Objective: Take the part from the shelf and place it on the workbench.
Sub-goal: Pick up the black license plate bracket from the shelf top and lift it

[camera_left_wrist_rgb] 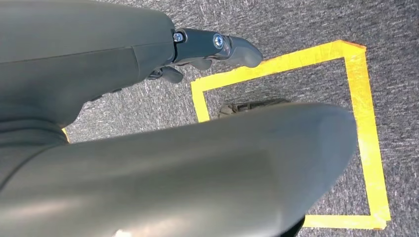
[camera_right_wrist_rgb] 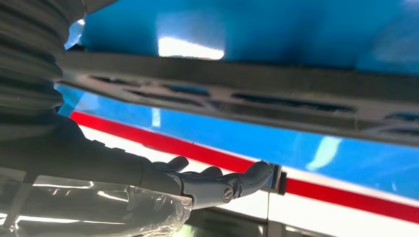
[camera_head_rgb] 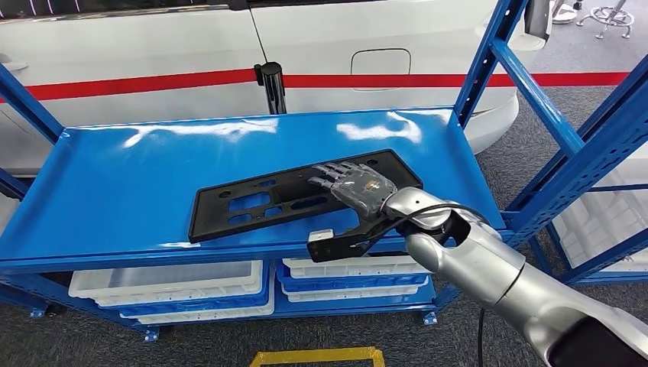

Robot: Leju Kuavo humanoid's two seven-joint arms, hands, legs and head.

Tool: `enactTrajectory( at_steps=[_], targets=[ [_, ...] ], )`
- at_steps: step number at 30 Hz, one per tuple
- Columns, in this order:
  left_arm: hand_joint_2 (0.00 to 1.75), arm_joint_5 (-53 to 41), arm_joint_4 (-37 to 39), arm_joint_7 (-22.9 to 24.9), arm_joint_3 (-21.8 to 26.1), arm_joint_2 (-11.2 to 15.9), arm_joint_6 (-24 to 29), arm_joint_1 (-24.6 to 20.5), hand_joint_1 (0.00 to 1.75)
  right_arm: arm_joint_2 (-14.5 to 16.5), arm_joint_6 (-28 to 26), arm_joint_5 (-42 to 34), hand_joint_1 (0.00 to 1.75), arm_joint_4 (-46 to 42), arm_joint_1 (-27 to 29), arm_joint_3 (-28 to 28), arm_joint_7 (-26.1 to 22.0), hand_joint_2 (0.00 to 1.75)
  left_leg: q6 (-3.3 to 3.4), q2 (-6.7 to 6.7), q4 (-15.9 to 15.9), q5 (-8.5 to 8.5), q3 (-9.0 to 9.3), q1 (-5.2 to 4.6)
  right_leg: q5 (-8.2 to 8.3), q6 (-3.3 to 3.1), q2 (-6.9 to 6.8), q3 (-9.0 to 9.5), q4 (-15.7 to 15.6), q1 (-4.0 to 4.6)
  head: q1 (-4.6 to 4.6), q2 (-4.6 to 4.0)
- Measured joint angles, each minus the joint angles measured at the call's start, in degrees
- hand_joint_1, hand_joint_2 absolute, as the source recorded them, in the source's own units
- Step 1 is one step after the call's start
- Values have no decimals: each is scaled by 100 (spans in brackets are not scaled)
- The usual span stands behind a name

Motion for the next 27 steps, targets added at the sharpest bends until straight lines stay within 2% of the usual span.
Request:
enactTrajectory(
  at_steps=[18, 27],
  targets=[
    [0, -15, 0, 10, 89, -15, 38, -3, 0, 193, -13, 7, 0, 375, 7, 68, -39, 175, 0, 0, 0, 0, -3, 0, 0, 0, 0, -1, 0, -5, 0, -1],
    [0, -55, 0, 11, 103, -53, 52, -10, 0, 448, -677, 359, 0, 1058, 52, 101, 188, 175, 0, 0, 0, 1, -3, 1, 0, 0, 0, -1, 1, -6, 0, 0]
  ],
)
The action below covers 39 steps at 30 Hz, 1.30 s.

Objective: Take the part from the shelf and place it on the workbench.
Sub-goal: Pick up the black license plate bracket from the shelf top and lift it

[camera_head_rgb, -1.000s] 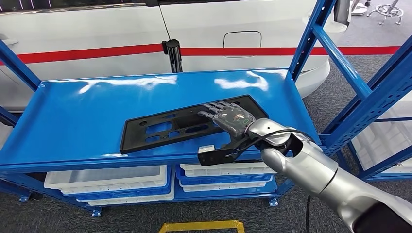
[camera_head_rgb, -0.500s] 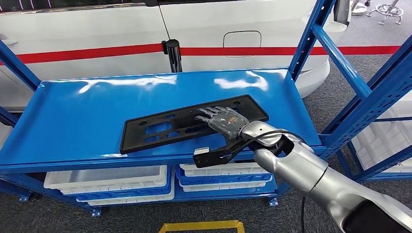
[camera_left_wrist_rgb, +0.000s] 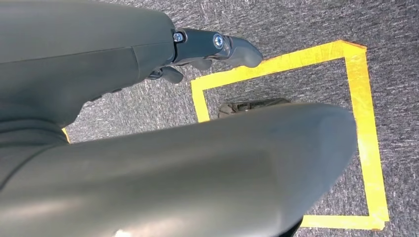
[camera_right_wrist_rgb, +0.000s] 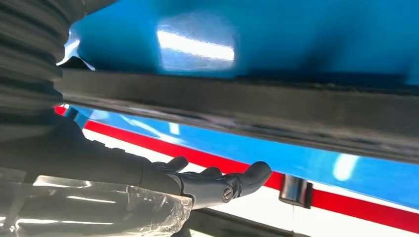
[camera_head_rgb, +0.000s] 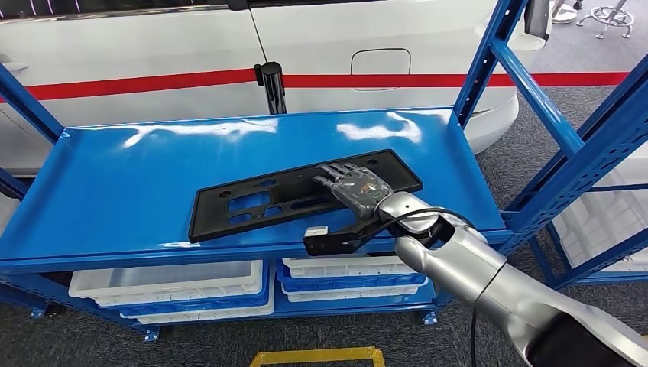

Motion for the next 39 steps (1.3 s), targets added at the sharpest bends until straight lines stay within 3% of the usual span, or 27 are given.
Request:
enactTrajectory(
  at_steps=[5, 12, 16, 21, 24, 26, 28, 35, 39],
  targets=[
    [0, 1, 0, 0, 51, -25, 9, 9, 0, 262, -438, 307, 0, 532, 37, -139, 41, 175, 1, -1, 0, 1, 0, 0, 0, 0, 0, 0, 0, 0, 0, 0],
    [0, 2, 1, -39, 149, -44, 6, 29, 0, 542, -614, 571, 0, 987, 40, -351, 95, 175, 1, 1, 0, 1, 1, 0, 0, 0, 0, 0, 0, 0, 0, 0],
    [0, 2, 1, -58, 180, -49, 4, 42, 0, 639, -616, 689, 169, 1152, 39, -432, 111, 175, 0, 0, -1, 3, 1, 0, 0, -1, 0, 1, 0, 0, 1, 0],
    [0, 7, 1, -255, 230, -59, -13, 57, 0, 722, -751, 926, 175, 1444, 51, -505, 203, 175, -2, -1, 0, 6, 1, 0, 1, 0, -1, 1, 0, 0, 0, 0],
    [0, 57, -1, -1033, 302, -69, 51, 59, 0, 741, -921, 1057, 175, 1637, 65, -614, 199, 175, -2, -3, 1, 6, 1, -1, 2, 0, -1, 1, 0, -2, 0, 0],
    [87, 78, -2, -1468, 346, -77, 121, 51, 0, 749, -1000, 1107, 175, 1731, 68, -681, 176, 175, -2, -4, 1, 6, 1, -1, 2, 0, -1, 1, 0, -3, 0, 0],
    [175, 81, -2, -1602, 383, -79, 155, 46, 0, 753, -1041, 1125, 175, 1788, 67, -725, 162, 175, -2, -3, 1, 6, 1, -1, 1, 0, -1, 1, 0, -3, 0, -1],
    [175, 50, -3, -2238, 462, -108, 540, 54, 0, 737, -1233, 1168, 174, 1807, 69, -846, 19, 175, -4, -8, 1, 7, 2, -1, 1, 0, -8, 1, -1, -2, 1, 0],
    [175, -87, -3, -2457, 462, -119, 632, 58, 0, 533, -1343, 1091, 173, 1414, 122, -976, -41, 175, -5, -15, 3, 10, 1, -4, 2, 1, -13, 1, -1, -3, 1, 0]
  ],
)
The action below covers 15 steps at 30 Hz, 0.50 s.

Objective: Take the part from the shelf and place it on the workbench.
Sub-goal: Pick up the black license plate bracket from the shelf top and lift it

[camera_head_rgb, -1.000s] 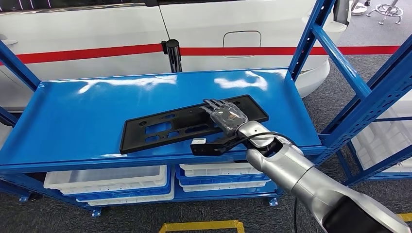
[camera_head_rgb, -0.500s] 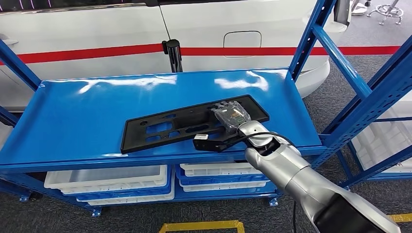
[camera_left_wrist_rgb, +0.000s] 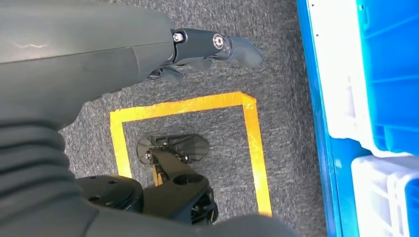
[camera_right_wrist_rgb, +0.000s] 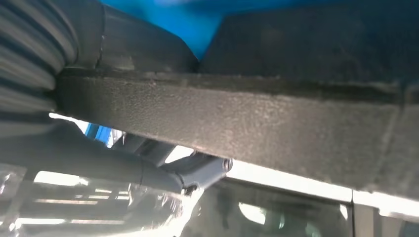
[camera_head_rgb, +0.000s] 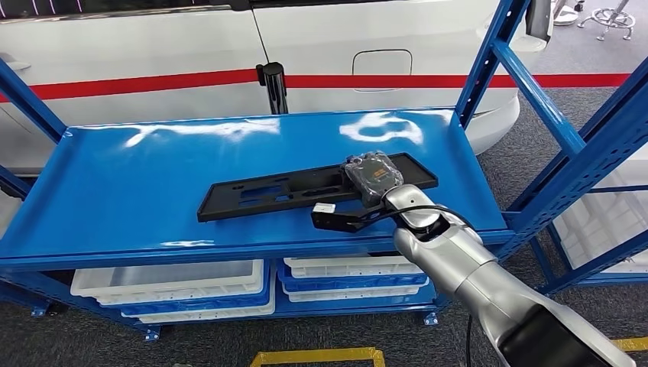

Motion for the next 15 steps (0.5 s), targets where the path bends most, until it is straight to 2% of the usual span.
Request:
enactTrajectory(
  at_steps=[7, 11, 15],
  targets=[
    [175, 27, 1, 482, 36, -1, -199, 0, 0, -609, -88, 12, 173, -1571, 268, -549, 120, 175, 1, 0, 3, -1, -9, -7, 1, 2, -1, -7, 0, -6, -1, 0],
    [175, 49, 1, 778, 114, -1, -164, -1, 0, -765, -84, -11, 173, -1991, 345, -720, 87, 175, 4, 2, 6, -3, -15, -6, 2, 3, -1, -9, -3, -11, -1, 0],
    [175, -8, 1, 1092, 151, 6, -192, 1, 0, -787, -85, -41, 173, -2133, 476, -802, 48, 175, 30, -6, 38, -14, -37, -5, 12, 18, -1, -6, -6, -44, -4, -1]
  ],
)
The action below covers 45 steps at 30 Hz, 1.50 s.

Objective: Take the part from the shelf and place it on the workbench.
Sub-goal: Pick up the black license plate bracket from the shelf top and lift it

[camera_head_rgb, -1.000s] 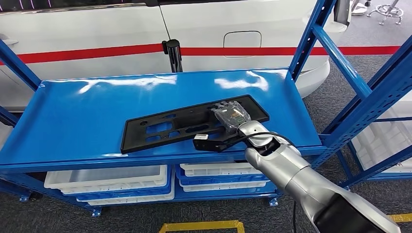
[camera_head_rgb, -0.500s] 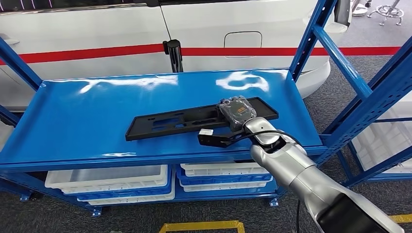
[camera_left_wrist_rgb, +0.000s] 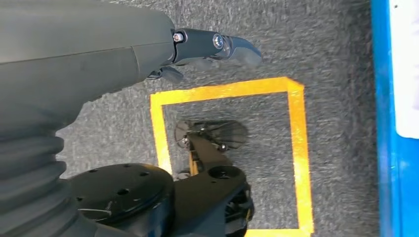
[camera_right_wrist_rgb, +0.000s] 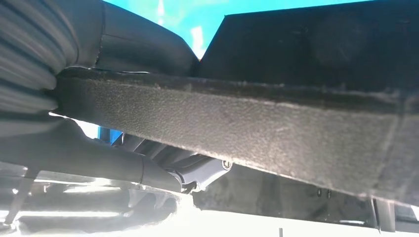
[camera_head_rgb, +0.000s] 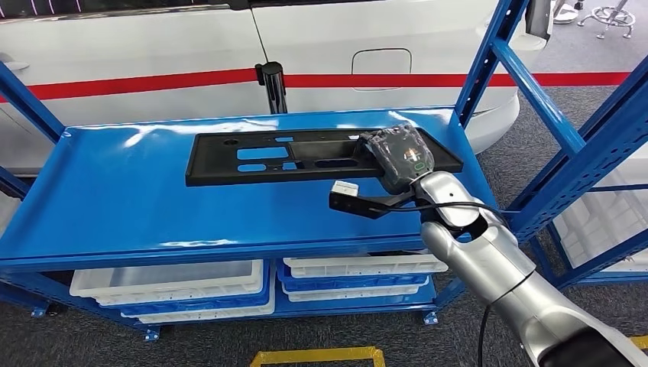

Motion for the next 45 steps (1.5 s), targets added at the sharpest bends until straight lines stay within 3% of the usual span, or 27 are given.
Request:
enactTrajectory(
  at_steps=[3, 6, 8, 10, 12, 13, 15, 17, 18, 20, 22, 23, 25, 26, 27, 28, 29, 31, 33, 34, 36, 38, 40, 41, 42, 44, 45],
  targets=[
    [175, -60, 0, 55, 5, 10, -21, 3, 0, 1, -13, 23, 173, -38, 160, -46, -3, 175, 32, -4, 22, -8, -20, -7, 12, 20, -4, -2, -7, -10, 0, 1],
    [175, -144, 0, 75, 6, 15, -40, 1, 0, -25, -57, 145, 173, -86, 321, -143, -16, 175, 132, 16, -75, 90, 9, -1, 22, 98, -2, -8, -29, 8, 2, 0],
    [175, -202, 0, 82, 5, 15, -84, -3, 0, -82, -106, 239, 173, -121, 447, -241, -32, 175, 209, 45, -203, 203, 29, 31, -207, 82, -2, -122, 249, 31, 13, 0],
    [175, -248, 0, 86, 2, 15, -124, -6, 0, -152, -137, 301, 173, -145, 582, -321, -46, 175, 232, 54, -232, 259, -19, 43, -630, 37, -3, -394, 980, 13, 18, 1],
    [175, -281, 0, 100, -2, 15, -140, -6, 0, -212, -142, 341, 173, -153, 724, -379, -50, 175, 206, 54, -229, 309, -94, 53, -875, 90, -4, -564, 1554, -19, 20, 1],
    [175, -294, 0, 109, -5, 15, -148, -6, 0, -234, -142, 358, 173, -155, 785, -404, -50, 175, 177, 54, -225, 338, -134, 66, -858, 155, -6, -491, 1522, -41, 21, 1],
    [175, -314, -1, 124, -14, 14, -164, -8, 0, -268, -142, 392, 173, -171, 859, -462, -50, 175, 96, 58, -193, 397, -219, 106, -626, 325, -15, -11, 807, -104, 22, 1],
    [175, -321, -4, 131, -18, 26, -174, -13, 0, -286, -141, 413, 173, -201, 892, -513, -54, 175, 8, 56, -125, 449, -313, 108, -440, 388, 15, 413, 135, -107, 27, 0],
    [175, -323, -6, 132, -19, 31, -178, -15, 0, -294, -140, 416, 173, -213, 908, -531, -56, 175, -25, 46, -84, 472, -349, 93, -419, 363, 37, 478, 22, -97, 26, 0],
    [175, -325, -7, 133, -19, 33, -181, -8, 0, -311, -140, 421, 173, -229, 952, -556, -58, 175, -73, 23, -48, 538, -401, 85, -396, 258, 65, 371, 82, -82, -7, 0],
    [175, -326, -7, 136, -19, 35, -182, 6, 0, -319, -139, 430, 173, -234, 977, -568, -62, 175, -101, 16, 49, 412, -505, 123, -332, 120, 53, 253, 124, -104, -35, 1],
    [175, -326, -7, 138, -18, 36, -178, 13, 0, -320, -136, 444, 173, -241, 983, -571, -68, 175, -114, 18, 237, 185, -588, 139, -276, 34, 47, 178, 131, -99, -44, 1],
    [175, -326, -7, 145, -18, 36, -154, 15, 0, -319, -115, 487, 173, -255, 991, -577, -85, 175, -117, 23, 913, -452, -772, 140, -163, -89, 44, 54, 137, -50, -56, 1],
    [175, -326, -7, 149, -18, 35, -138, 14, 0, -319, -91, 506, 173, -257, 993, -578, -95, 175, -111, 21, 1304, -682, -839, 134, -108, -123, 42, -19, 140, -16, -64, 1],
    [175, -325, -7, 156, -18, 35, -125, 13, 0, -317, -56, 517, 173, -258, 993, -578, -103, 175, -91, 21, 1594, -778, -852, 126, -55, -142, 40, -88, 143, 21, -65, 1],
    [175, -325, -7, 165, -18, 35, -117, 12, 0, -314, -21, 521, 173, -258, 988, -578, -109, 175, -54, 20, 1729, -753, -787, 109, -1, -156, 38, -158, 145, 61, -67, 1],
    [175, -325, -7, 179, -17, 35, -109, 11, 0, -306, 12, 521, 173, -258, 977, -578, -113, 175, 7, 17, 1651, -635, -619, 81, 52, -167, 38, -222, 146, 102, -68, 1],
    [175, -322, -14, 205, -16, 52, -95, 1, 0, -264, 51, 519, 173, -257, 930, -580, -119, 175, 218, 0, 987, -476, -47, -13, 148, -177, 41, -319, 144, 146, -60, 1],
    [175, -314, -30, 217, -16, 63, -80, -17, 0, -206, 65, 521, 173, -248, 860, -584, -136, 175, 378, -7, 292, -555, 432, -116, 230, -132, 28, -355, 137, 125, -35, 0],
    [175, -308, -38, 219, -15, 68, -73, -25, 0, -168, 65, 526, 173, -240, 833, -581, -149, 175, 411, -6, 123, -601, 527, -160, 270, -82, 17, -358, 125, 88, -32, 0],
    [175, -300, -39, 217, -12, 58, -63, -31, 0, -104, 61, 544, 173, -220, 802, -569, -169, 175, 429, -3, -37, -460, 559, -199, 354, 1, 3, -363, 81, 53, -43, 0],
    [175, -307, -39, 224, -11, 48, -59, -43, 0, -68, 57, 567, 173, -201, 781, -560, -173, 175, 447, 29, -207, -246, 513, -164, 201, -7, 3, -457, 181, 72, -40, 0],
    [175, -335, -39, 254, -10, 33, -56, -60, 0, -53, 58, 586, 173, -181, 751, -554, -169, 175, 405, 52, -271, -68, 369, -125, -271, -48, 3, -634, 690, 62, -18, 0],
    [175, -350, -39, 277, -9, 25, -54, -65, 0, -46, 59, 592, 173, -172, 743, -552, -167, 175, 380, 57, -267, 3, 273, -111, -489, -38, 2, -712, 1056, 40, -7, 0],
    [175, -362, -39, 297, -9, 15, -54, -67, 0, -44, 59, 594, 173, -162, 747, -551, -166, 175, 341, 63, -262, 71, 181, -95, -593, 13, 0, -750, 1377, 9, -3, 0],
    [175, -371, -39, 321, -8, -2, -54, -68, 0, -37, 59, 595, 173, -147, 755, -550, -164, 175, 261, 80, -242, 204, -5, -42, -462, 209, -2, -619, 1581, -55, 1, 1],
    [175, -372, -39, 324, -7, -9, -54, -71, 0, -32, 59, 596, 173, -142, 754, -549, -164, 175, 210, 89, -216, 262, -99, -7, -315, 319, -5, -411, 1386, -91, 0, 1]
  ],
)
